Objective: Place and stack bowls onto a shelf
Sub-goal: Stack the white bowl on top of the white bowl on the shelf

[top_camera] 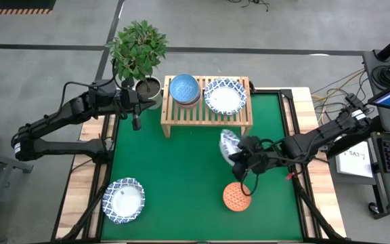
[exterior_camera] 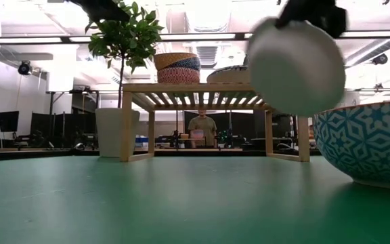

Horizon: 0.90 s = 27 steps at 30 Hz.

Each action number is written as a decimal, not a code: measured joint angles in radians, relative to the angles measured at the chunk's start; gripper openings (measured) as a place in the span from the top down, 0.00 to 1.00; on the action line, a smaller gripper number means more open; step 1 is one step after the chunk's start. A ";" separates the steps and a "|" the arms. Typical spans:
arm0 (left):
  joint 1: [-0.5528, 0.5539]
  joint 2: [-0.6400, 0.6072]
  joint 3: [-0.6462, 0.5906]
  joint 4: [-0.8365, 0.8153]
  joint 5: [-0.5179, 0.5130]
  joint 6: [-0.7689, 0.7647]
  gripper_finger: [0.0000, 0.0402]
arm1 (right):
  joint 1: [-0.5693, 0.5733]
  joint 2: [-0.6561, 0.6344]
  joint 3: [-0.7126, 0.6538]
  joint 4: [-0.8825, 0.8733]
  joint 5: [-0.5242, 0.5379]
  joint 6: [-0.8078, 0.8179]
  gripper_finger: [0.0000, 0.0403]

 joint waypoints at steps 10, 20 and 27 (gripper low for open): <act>0.000 0.001 -0.005 0.004 0.000 0.000 1.00 | -0.007 -0.009 0.017 0.443 -0.023 -0.711 0.97; 0.000 0.014 -0.005 0.004 0.000 -0.010 1.00 | -0.088 -0.008 0.218 0.354 0.213 -1.216 0.97; 0.000 0.028 -0.005 0.003 0.000 -0.034 1.00 | -0.308 0.015 0.347 -0.024 0.177 -1.110 0.97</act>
